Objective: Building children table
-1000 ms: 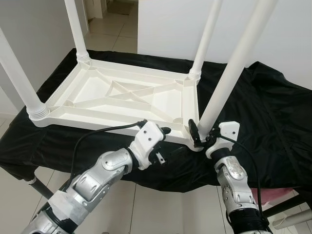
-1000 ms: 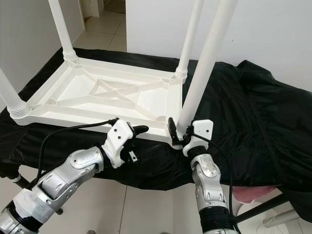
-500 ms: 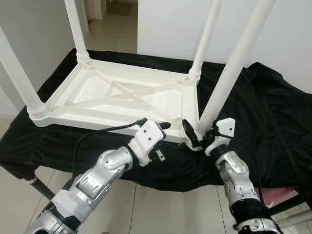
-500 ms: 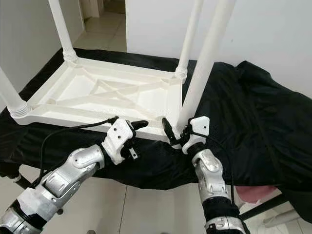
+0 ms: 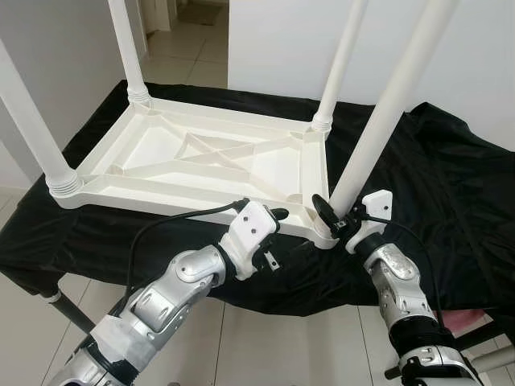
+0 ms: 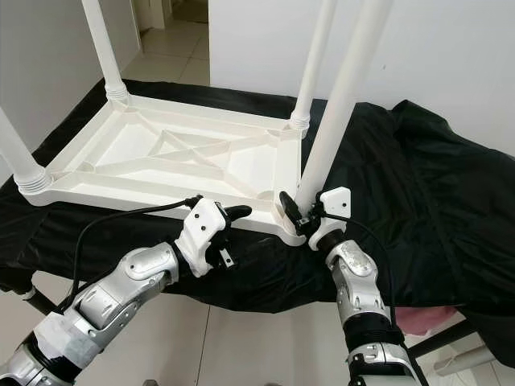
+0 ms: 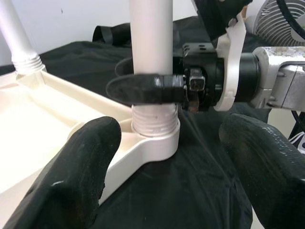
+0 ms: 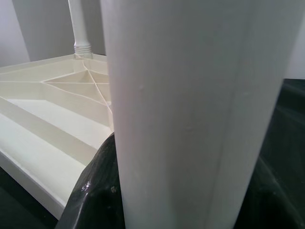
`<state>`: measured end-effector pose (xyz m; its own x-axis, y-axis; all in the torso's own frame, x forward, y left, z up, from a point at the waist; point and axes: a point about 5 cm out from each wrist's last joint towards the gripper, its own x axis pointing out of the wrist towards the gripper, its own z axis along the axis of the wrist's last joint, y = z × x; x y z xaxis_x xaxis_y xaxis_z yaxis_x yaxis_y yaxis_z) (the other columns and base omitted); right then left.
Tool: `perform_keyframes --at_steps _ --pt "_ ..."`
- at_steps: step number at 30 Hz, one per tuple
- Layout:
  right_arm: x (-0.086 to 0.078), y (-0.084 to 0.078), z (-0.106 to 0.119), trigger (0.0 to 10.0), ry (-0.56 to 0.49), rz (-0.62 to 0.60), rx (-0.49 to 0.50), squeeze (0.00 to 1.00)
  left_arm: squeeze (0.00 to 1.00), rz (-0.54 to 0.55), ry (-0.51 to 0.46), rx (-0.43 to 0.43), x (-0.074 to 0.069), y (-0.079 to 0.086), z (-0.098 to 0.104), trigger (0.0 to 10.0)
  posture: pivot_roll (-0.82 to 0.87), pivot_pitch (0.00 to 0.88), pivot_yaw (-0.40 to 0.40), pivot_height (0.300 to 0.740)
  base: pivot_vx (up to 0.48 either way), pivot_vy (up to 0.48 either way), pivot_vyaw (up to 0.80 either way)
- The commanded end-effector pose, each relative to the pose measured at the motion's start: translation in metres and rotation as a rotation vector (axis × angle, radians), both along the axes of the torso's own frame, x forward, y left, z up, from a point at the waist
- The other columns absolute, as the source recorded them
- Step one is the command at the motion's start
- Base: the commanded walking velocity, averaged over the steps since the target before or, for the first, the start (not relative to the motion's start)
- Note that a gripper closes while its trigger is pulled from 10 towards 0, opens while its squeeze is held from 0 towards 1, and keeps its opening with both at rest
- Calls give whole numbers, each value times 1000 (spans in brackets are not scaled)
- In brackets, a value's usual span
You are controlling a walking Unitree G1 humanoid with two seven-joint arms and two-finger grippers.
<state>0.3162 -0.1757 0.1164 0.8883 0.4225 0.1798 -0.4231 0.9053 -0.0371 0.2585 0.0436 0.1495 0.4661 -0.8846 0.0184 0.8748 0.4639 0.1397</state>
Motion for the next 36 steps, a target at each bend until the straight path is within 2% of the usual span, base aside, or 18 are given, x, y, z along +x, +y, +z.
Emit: perform_keyframes --at_steps 1,2,3,5,8,9,15,16,17,18,19,22,23,25,27,29,32,36 --pt "-3 -6 -9 9216 39 -25 5 0 0 -171 20 24 -8 -2 -2 10000 -2 0 -68 740 0 0 0" --pt "-3 -6 -10 9216 42 -33 5 0 0 -171 25 25 -8 -2 -2 10000 -2 0 -68 740 0 0 0" --pt "-4 -4 -11 10000 49 -36 25 0 0 -165 27 23 -8 -1 -2 10000 -2 0 -68 740 0 0 0" --pt "-5 0 -12 10000 73 -58 73 0 0 -157 30 21 -8 -2 -3 10000 -1 0 -72 740 0 0 0" --pt "-5 2 -14 10000 85 -74 78 0 0 -155 32 19 -8 -2 -3 10000 -1 0 -74 740 0 0 0" --pt "-5 3 -17 10000 108 -130 74 0 0 -152 32 22 -8 -1 -3 10000 -3 0 -73 740 0 0 0" --pt "-5 4 -21 10000 133 -250 80 0 0 -142 31 29 -5 2 -4 10000 -3 0 -76 740 0 0 0" --pt "-6 4 -21 10000 135 -309 85 0 0 -141 29 33 -5 2 -4 10000 -3 0 -79 740 0 0 0" --pt "-6 4 -21 10000 135 -309 85 0 0 -141 29 33 -5 2 -4 10000 -3 0 -79 740 0 0 0" --pt "-8 9 -21 10000 139 -388 121 0 0 -145 27 39 -5 2 -4 10000 -3 0 -79 740 0 0 0" --pt "-8 9 -21 10000 139 -388 121 0 0 -145 27 39 -5 2 -4 10000 -3 0 -79 740 0 0 0" --pt "-12 13 -17 10000 131 -513 131 0 0 -148 27 40 -6 1 -5 10000 -5 0 -81 740 0 0 0" --pt "-12 13 -17 10000 131 -513 131 0 0 -148 27 40 -6 1 -5 10000 -5 0 -81 740 0 0 0" --pt "-18 13 -16 10000 137 -691 141 0 0 -150 28 38 -6 -1 -5 10000 -7 0 -84 740 0 0 0" --pt "-18 13 -16 10000 137 -691 141 0 0 -150 28 38 -6 -1 -5 10000 -7 0 -84 740 0 0 0" --pt "-20 21 -13 10000 124 -713 215 0 0 -153 28 36 -6 -1 -5 10000 -7 0 -84 740 0 0 0" --pt "-20 19 -6 10000 93 -706 229 0 0 -158 30 35 -7 -2 -5 10000 -12 0 -87 740 0 0 0" --pt "-23 22 -9 10000 105 -694 228 0 0 -161 33 35 -7 -2 -5 10000 -13 0 -87 740 0 0 0"
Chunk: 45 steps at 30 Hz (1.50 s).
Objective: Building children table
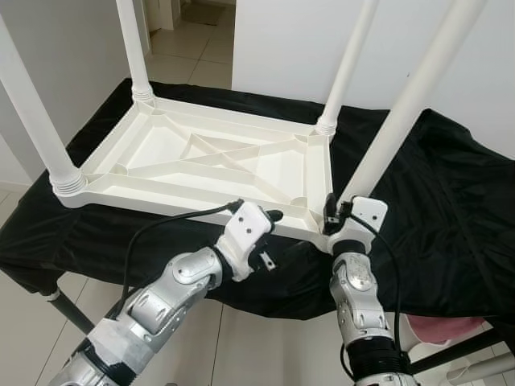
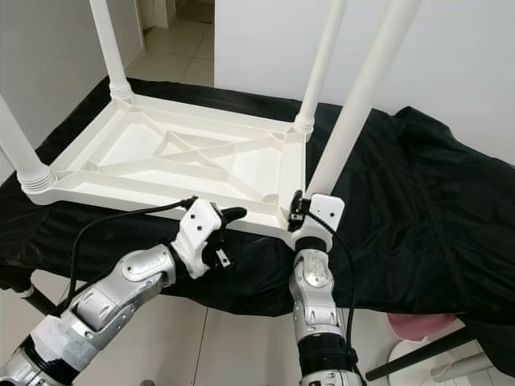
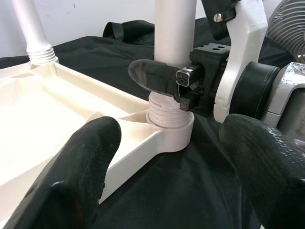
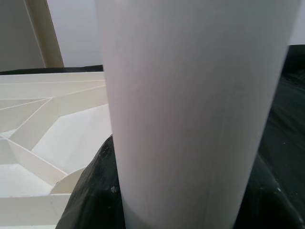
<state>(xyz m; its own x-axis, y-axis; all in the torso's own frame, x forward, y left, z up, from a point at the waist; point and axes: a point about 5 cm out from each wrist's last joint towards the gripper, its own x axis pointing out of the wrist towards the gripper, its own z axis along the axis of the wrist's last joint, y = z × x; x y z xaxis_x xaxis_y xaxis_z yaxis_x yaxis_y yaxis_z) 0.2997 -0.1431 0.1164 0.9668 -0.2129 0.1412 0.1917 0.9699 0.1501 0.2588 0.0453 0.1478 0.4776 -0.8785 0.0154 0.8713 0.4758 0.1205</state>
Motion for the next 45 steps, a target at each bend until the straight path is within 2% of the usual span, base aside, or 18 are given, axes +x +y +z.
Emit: perform_keyframes --at_steps 1,5,6,13,18,19,23,25,26,28,36,40,45 --pt "-7 -10 -9 10000 34 -64 53 0 0 -175 14 39 -7 -4 -3 10000 -13 0 -87 740 0 0 0" --pt "-8 -8 -8 10000 37 -69 48 0 0 -174 14 37 -7 -4 -2 10000 -14 0 -88 740 0 0 0" --pt "-8 -8 -6 10000 24 -65 51 1000 0 -175 16 35 -7 -4 -2 10000 -15 0 -89 740 0 0 0" --pt "-10 -9 -1 10000 1 -63 30 1000 0 -177 20 33 -8 -5 -3 10000 -15 0 -88 740 0 0 0" --pt "-10 -20 -6 10000 10 22 -15 1000 0 -173 21 31 -8 -5 -2 10000 -16 0 -88 740 0 0 0" --pt "-9 -20 -6 10000 8 75 -20 0 0 -172 21 31 -8 -5 -2 10000 -18 0 -89 740 0 0 0" --pt "-9 -20 -7 10000 3 156 -26 0 0 -170 21 30 -8 -4 -2 10000 -18 0 -89 740 0 0 0" --pt "-9 -19 -5 10000 -15 264 -50 0 0 -169 23 32 -9 -4 -3 10000 -20 0 -87 740 0 0 0" --pt "-9 -19 -5 10000 -15 264 -50 0 0 -169 23 32 -9 -4 -3 10000 -20 0 -87 740 0 0 0" --pt "-8 -21 -4 10000 -25 347 -75 0 0 -168 24 31 -8 -4 -2 10000 -24 0 -82 740 0 0 0" --pt "-1 -30 2 10000 -27 474 -131 0 0 -169 27 29 -8 -4 -2 10000 -30 0 -74 740 0 0 0" --pt "1 -31 3 10000 -30 497 -148 0 0 -170 27 29 -8 -4 -1 10000 -33 0 -69 740 0 0 0" --pt "9 -28 5 10000 -26 600 -184 0 0 -177 27 32 -7 -4 0 10000 -32 0 -59 740 0 0 0"
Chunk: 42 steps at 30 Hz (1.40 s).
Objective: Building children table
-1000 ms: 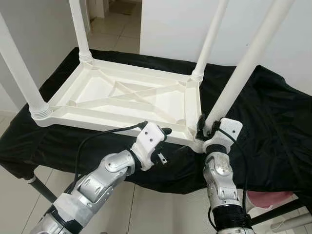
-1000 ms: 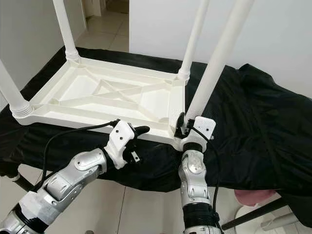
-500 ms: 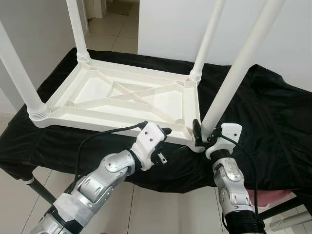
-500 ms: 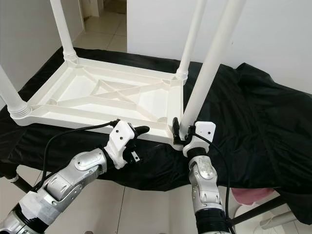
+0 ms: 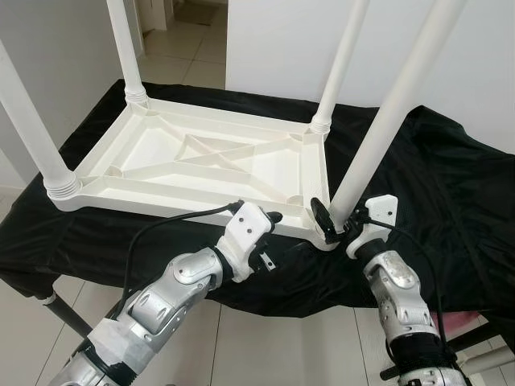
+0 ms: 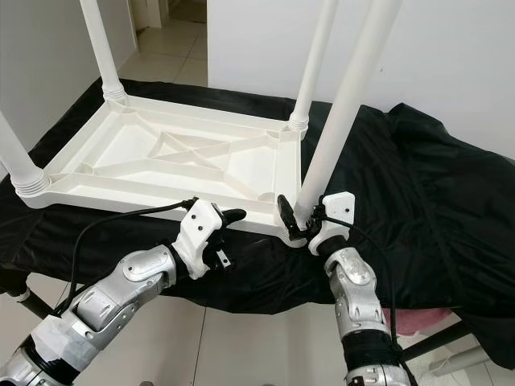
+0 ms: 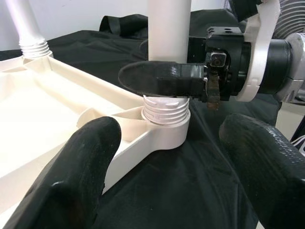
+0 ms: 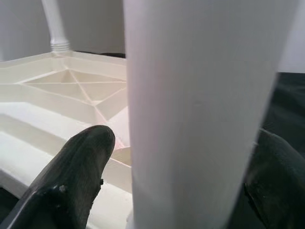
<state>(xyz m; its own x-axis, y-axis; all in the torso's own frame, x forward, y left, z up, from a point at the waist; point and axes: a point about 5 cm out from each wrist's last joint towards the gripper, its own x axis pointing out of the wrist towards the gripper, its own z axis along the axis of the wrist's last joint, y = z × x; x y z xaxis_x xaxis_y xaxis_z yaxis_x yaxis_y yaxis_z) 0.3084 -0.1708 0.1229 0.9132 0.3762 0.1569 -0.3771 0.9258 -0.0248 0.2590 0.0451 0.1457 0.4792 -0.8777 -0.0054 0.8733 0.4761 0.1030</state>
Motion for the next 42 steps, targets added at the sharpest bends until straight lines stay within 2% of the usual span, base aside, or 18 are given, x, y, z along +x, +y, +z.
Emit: perform_keyframes --at_steps 1,12,42 --pt "3 1 -2 10000 7 37 -17 0 0 -179 2 21 -7 -4 2 10000 -32 0 -59 740 0 0 0" --pt "12 8 -3 10000 14 105 -37 0 0 -180 -4 30 -5 -3 3 10000 -24 0 -55 740 0 0 0" --pt "14 5 -7 10000 13 136 -46 0 0 -182 -4 35 -6 -2 4 10000 -25 0 -55 740 0 0 0"
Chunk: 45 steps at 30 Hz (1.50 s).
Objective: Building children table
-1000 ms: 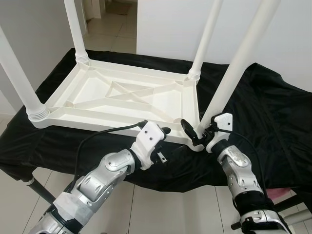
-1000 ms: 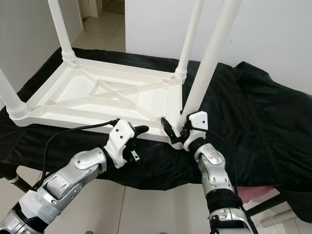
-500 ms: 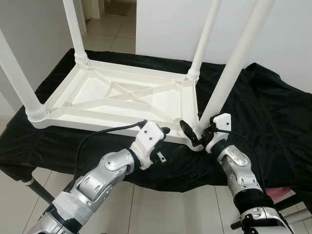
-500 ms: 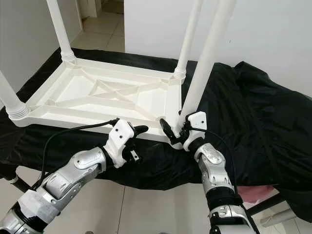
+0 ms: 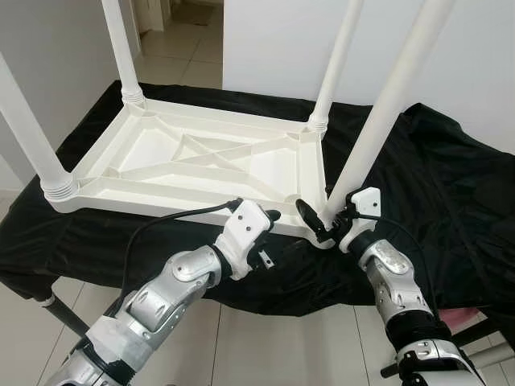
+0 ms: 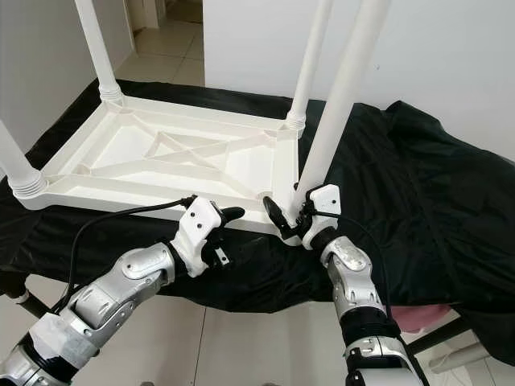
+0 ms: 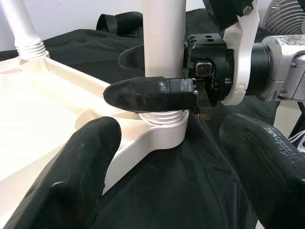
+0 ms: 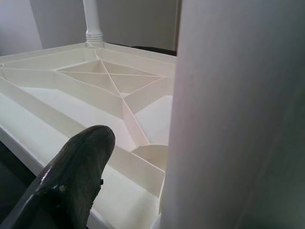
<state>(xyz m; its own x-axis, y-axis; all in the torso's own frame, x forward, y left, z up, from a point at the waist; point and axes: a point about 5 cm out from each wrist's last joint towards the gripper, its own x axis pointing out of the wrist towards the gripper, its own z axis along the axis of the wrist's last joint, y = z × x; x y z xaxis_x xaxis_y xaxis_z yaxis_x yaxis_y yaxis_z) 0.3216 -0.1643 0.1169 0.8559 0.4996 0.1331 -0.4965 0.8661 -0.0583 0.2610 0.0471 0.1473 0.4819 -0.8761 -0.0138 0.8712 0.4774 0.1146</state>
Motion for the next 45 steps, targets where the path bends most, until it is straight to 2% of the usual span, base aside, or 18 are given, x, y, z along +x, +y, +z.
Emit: perform_keyframes --at_steps 1,18,19,21,22,23,24,32,33,34,35,36,45 --pt "1 -1 -2 10000 6 5 -5 0 0 -185 4 22 -8 -4 2 10000 -25 0 -56 740 0 0 0" --pt "0 -2 -3 10000 3 12 -5 0 0 -189 8 22 -10 -5 1 10000 -21 0 -56 740 0 0 0" --pt "0 -2 -3 7137 3 13 -6 0 0 -189 8 22 -10 -5 1 10000 -21 0 -56 740 0 0 0" --pt "0 -2 -3 7137 3 13 -6 0 0 -189 8 22 -10 -5 1 10000 -21 0 -56 740 0 0 0" --pt "0 -3 -4 863 4 12 -5 0 0 -189 8 23 -10 -4 1 10000 -16 0 -59 740 0 0 0" --pt "0 -3 -4 863 4 12 -5 0 0 -189 8 23 -10 -4 1 10000 -16 0 -59 740 0 0 0" --pt "-1 -4 -4 0 6 9 -3 0 0 -189 8 23 -10 -4 1 10000 -17 0 -57 740 0 0 0" --pt "-1 -8 -5 0 14 -18 20 0 0 -193 6 26 -10 -4 1 10000 -19 0 -53 740 0 0 0" --pt "-1 -9 -6 471 19 -31 29 0 0 -193 7 26 -10 -4 1 10000 -18 0 -53 740 0 0 0" --pt "-1 -10 -6 4157 24 -45 37 0 0 -194 7 27 -11 -4 1 10000 -17 0 -52 740 0 0 0" --pt "-1 -10 -6 4157 24 -45 37 0 0 -194 7 27 -11 -4 1 10000 -17 0 -52 740 0 0 0" --pt "-1 -10 -6 10000 29 -63 51 0 0 -194 8 27 -11 -4 1 10000 -15 0 -52 740 0 0 0" --pt "-2 -8 -8 10000 41 -153 21 0 0 -193 9 28 -11 -3 0 10000 -14 0 -54 740 0 0 0"
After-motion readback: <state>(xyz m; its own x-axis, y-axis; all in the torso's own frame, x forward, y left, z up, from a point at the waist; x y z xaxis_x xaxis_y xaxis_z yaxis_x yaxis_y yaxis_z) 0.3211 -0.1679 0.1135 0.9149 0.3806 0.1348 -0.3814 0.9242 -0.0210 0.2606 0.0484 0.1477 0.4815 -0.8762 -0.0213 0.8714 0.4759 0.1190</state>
